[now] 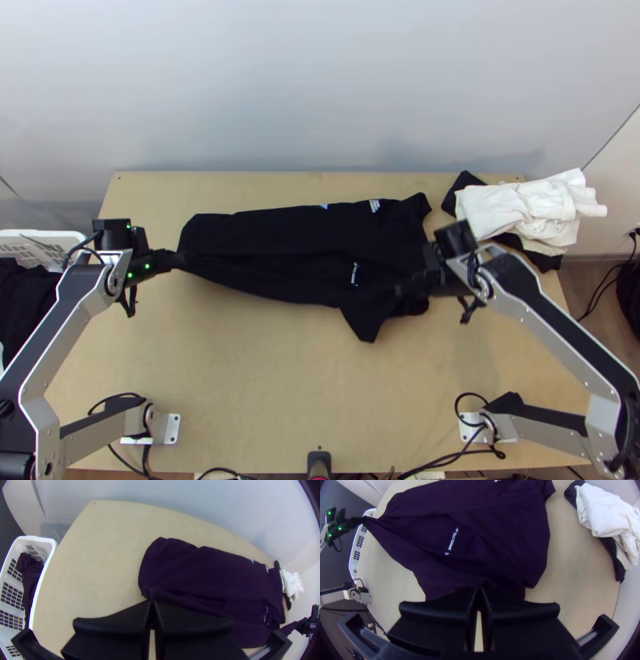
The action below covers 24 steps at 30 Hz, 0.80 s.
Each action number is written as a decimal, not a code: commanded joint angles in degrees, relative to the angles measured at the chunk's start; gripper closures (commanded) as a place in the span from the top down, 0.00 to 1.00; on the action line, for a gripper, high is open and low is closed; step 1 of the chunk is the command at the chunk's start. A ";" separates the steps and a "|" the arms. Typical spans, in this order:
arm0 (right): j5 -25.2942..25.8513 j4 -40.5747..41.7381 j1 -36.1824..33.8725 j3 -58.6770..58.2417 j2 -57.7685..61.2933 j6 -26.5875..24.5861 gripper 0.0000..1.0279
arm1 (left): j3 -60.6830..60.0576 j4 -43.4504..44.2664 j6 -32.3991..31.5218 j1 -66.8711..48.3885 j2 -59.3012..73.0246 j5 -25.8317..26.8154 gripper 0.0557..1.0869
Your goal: Fold the t-shirt
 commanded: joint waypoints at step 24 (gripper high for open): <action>4.63 8.46 -10.16 37.75 33.12 -0.33 0.03 | 26.31 3.22 -4.95 2.42 25.77 -1.08 0.04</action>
